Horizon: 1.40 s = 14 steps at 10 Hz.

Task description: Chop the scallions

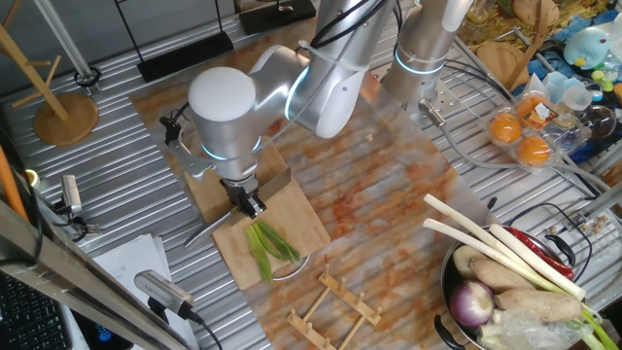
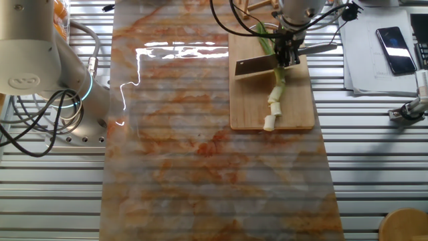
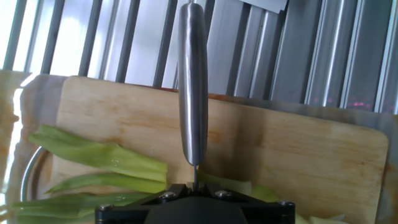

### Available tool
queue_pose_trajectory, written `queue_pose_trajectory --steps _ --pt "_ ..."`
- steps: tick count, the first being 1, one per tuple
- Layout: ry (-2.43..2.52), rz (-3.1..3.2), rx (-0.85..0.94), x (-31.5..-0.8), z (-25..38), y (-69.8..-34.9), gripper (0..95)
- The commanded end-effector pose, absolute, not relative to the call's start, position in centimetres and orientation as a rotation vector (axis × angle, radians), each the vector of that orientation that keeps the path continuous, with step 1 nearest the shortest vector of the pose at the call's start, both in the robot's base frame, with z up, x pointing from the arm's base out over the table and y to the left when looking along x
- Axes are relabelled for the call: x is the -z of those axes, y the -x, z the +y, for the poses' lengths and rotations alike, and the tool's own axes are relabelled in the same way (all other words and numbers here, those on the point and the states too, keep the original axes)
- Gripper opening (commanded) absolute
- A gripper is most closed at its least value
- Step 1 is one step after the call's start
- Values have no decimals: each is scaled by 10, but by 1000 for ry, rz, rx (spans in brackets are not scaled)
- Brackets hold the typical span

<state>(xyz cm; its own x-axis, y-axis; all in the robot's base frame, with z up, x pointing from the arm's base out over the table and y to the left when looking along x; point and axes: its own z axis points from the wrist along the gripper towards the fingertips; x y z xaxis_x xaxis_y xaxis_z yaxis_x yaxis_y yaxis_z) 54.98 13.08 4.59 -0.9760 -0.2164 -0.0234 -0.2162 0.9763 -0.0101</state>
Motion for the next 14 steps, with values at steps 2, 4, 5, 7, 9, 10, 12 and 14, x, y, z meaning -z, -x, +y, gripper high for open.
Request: queue_pose_trajectory --steps 2,4,5,7,9,10,12,14 --pt "373 3094 35 -51 123 -548 0" --pt "407 3094 62 -55 115 -548 0" --pt "412 3094 72 -55 114 -547 0" --pt "425 3090 56 -58 114 -548 0" --pt "406 3097 4 -71 125 -549 0" --pt "384 3102 -1 -77 134 -550 0" --pt "298 3107 -52 -89 168 -548 0" --pt "216 3101 -103 -95 196 -545 0"
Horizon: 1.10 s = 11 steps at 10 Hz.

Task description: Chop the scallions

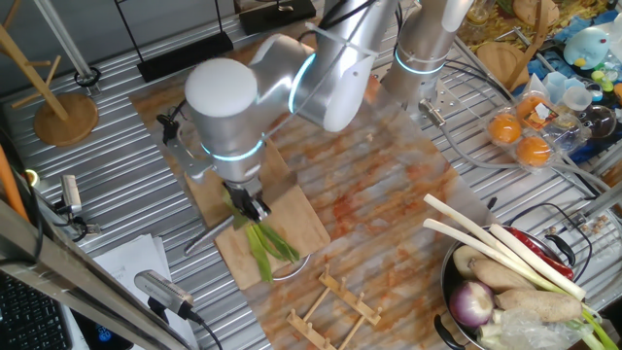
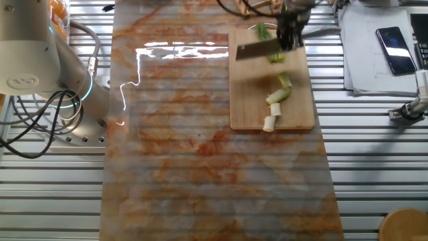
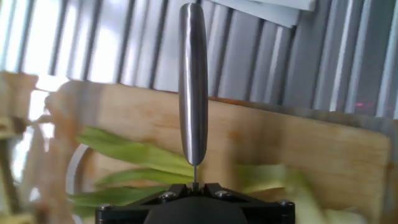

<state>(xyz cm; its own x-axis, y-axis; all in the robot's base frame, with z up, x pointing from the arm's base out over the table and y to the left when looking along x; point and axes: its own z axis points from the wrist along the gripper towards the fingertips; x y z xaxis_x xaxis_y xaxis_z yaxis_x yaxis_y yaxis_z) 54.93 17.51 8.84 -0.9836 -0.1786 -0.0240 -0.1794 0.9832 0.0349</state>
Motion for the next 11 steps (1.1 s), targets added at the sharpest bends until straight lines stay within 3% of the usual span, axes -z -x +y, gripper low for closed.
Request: queue_pose_trajectory --steps 1,11 --pt "204 3101 -101 -93 202 -544 0" --pt "131 3089 -106 -72 223 -566 0"
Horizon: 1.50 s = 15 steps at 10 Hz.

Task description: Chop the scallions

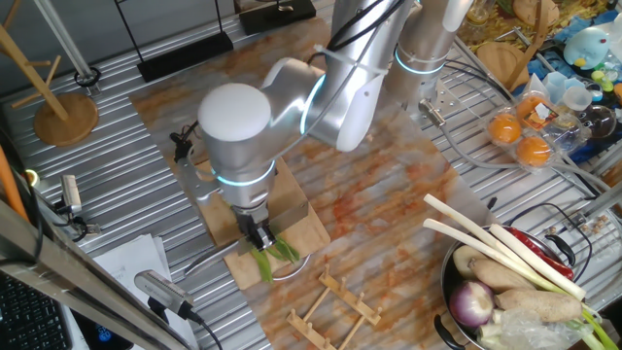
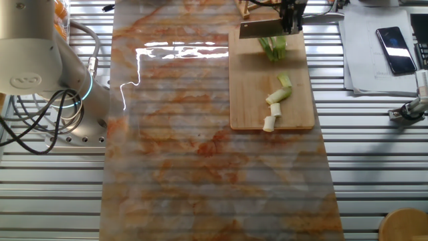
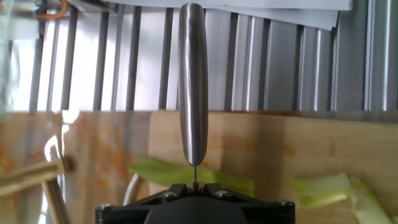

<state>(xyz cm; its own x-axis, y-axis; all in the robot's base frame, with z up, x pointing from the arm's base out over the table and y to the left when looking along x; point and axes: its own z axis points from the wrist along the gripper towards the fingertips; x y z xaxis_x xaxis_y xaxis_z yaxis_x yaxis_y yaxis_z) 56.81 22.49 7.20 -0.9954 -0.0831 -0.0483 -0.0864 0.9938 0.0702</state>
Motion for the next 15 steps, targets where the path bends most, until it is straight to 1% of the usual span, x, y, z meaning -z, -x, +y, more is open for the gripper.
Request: queue_pose_trajectory --steps 1,7,15 --pt "129 3089 -112 -69 222 -566 0" --pt "128 3093 -102 -62 221 -566 0" --pt "150 3092 -105 -61 206 -567 0"
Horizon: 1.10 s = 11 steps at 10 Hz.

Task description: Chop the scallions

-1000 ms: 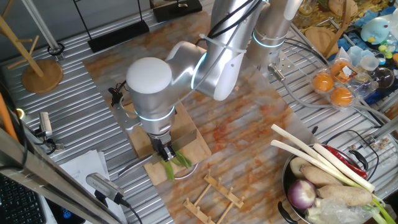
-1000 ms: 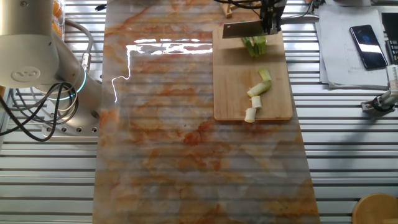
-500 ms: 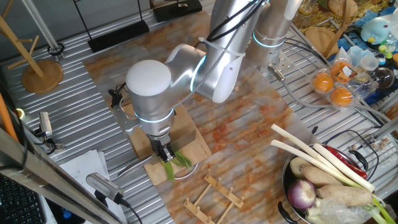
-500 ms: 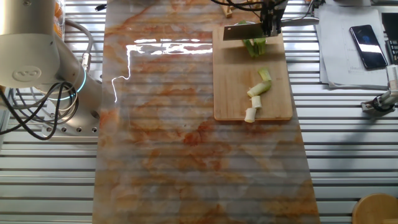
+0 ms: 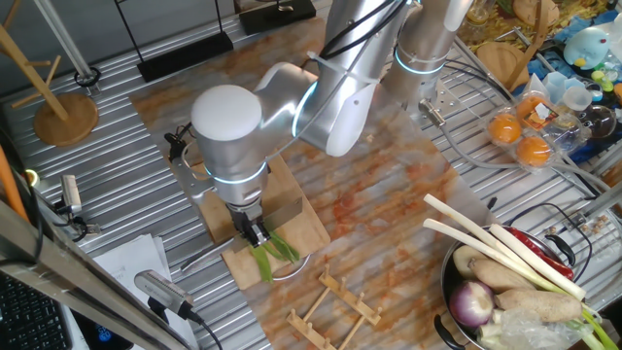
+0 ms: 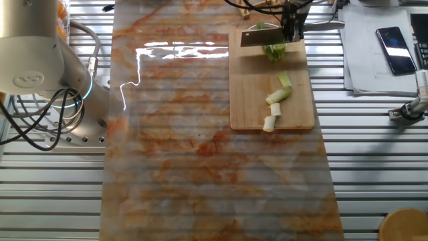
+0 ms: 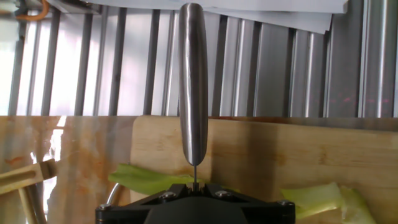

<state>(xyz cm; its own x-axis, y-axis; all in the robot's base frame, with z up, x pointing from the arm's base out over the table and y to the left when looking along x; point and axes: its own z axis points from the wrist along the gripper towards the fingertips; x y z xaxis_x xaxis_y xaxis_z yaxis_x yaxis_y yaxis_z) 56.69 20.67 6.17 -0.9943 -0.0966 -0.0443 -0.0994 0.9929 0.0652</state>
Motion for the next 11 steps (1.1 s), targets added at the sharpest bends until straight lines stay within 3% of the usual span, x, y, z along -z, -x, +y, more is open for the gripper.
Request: queue_pose_trajectory --steps 1,11 --pt "152 3092 -102 -59 206 -566 0" --pt "142 3094 -102 -49 203 -565 0"
